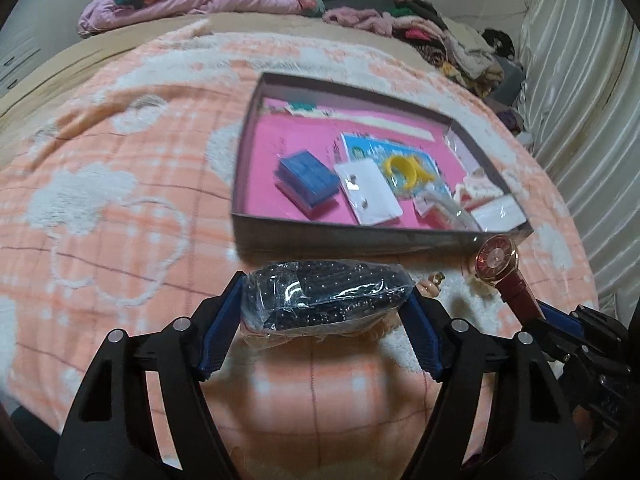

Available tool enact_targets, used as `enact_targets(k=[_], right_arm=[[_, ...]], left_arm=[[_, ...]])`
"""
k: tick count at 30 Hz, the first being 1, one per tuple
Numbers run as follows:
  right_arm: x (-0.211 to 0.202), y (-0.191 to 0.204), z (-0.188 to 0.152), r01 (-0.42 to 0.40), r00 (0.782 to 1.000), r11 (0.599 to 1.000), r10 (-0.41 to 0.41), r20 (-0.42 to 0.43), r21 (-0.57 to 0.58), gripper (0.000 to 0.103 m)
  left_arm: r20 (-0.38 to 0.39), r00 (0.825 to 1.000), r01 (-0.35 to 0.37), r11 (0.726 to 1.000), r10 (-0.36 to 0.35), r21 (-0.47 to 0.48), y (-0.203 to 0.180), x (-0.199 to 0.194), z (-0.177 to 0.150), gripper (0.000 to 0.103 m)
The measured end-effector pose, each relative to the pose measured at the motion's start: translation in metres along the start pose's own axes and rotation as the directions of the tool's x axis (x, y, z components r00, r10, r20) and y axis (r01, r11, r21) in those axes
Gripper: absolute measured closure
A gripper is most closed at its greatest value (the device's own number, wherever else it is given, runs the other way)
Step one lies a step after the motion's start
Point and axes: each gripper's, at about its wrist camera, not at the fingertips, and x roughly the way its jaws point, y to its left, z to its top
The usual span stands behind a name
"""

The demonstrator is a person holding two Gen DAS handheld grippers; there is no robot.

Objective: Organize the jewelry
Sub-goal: 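Lower the black bag into the box with the left tool while the right carries the watch inside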

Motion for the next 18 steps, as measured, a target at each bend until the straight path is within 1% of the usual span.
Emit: enact_targets(k=[6,8,18], right_arm=[[-0.006,0.001,0.01,0.011,0.999,1.0,-0.01,0.037,-0.01,0.084],[-0.009,-0.001,0.012,0.018,0.999,1.0,-0.018,0.05,-0.008,0.084],[-0.023,-0.01,0.033,0.066,0.992,0.998,-0.064,0.109,-0.019,0.084]], left_arm=[[0.082,0.996,-0.031,1.0,0.031,0.0,0.005,-0.027,0.015,0.038],[0.097,0.995,-0.031,1.0,0.031,0.0,0.006,-0.031,0.018,0.038],[0.13,0.991,-0.016,1.0,0.013,0.021,-0.01,-0.029,0.039,0.038]])
